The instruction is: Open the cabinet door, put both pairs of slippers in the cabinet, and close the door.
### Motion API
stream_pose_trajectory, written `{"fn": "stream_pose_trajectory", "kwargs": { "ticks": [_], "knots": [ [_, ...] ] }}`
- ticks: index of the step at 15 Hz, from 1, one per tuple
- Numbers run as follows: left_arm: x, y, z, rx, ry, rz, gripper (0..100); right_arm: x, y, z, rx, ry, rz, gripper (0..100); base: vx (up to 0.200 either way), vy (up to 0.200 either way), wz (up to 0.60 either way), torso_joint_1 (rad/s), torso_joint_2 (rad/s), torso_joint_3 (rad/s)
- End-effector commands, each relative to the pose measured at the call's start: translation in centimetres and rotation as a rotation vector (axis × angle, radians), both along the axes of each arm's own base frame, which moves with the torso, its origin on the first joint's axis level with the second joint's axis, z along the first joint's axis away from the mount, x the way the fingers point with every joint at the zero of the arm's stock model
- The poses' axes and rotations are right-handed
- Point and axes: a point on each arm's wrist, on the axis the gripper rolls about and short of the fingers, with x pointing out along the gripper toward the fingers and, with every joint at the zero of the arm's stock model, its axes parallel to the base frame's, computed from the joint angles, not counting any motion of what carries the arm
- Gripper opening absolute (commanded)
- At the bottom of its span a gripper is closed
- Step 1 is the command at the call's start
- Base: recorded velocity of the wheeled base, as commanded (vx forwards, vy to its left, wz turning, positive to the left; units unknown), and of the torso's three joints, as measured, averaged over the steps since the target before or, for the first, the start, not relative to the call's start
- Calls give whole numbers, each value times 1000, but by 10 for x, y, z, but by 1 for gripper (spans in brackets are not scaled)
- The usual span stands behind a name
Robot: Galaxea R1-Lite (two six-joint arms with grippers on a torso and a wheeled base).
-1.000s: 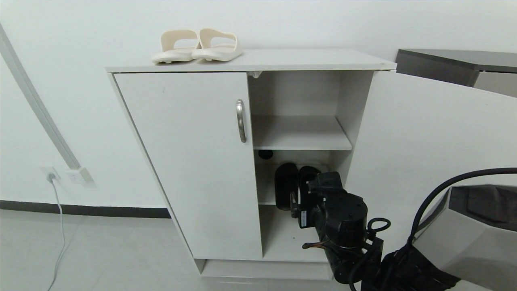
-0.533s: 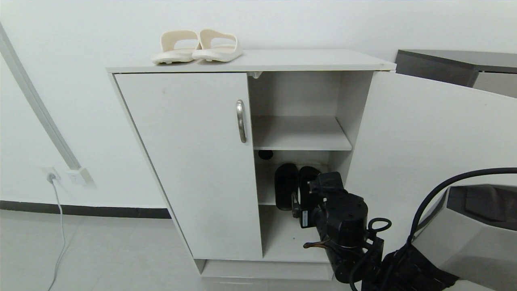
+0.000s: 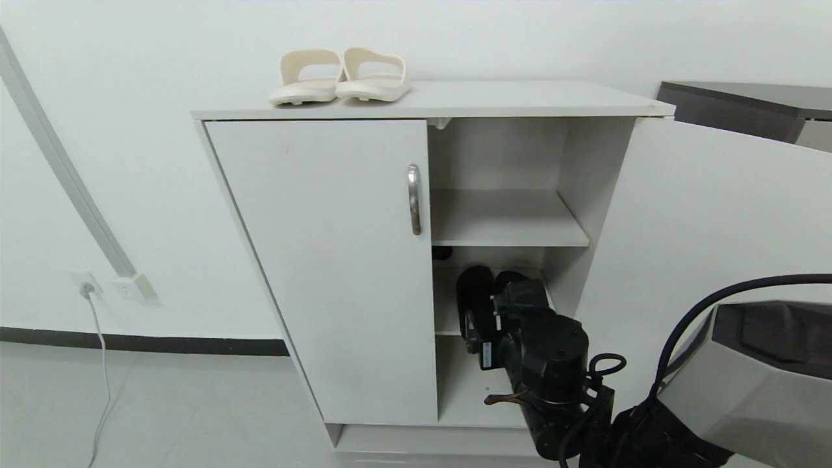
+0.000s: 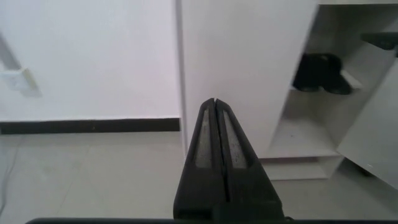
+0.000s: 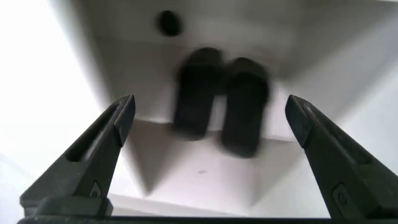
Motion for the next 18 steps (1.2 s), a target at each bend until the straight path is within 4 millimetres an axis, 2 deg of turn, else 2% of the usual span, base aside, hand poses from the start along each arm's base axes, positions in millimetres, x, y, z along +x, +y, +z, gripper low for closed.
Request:
{"fn": "stream_pose_trajectory", "kwargs": {
  "ticks": [1, 15, 18],
  "knots": [
    [0, 0, 0, 0, 1, 0, 0, 1, -1, -2, -5, 4, -5, 100, 0, 200, 0, 7, 7, 2],
    [0, 0, 0, 0, 1, 0, 0, 2, -4, -6, -15, 13, -11, 100, 0, 200, 0, 2, 2, 3],
    [0, 0, 0, -2, 1, 0, 0, 2, -4, -5, -15, 13, -11, 100, 0, 0, 0, 0, 0, 0]
  ]
}}
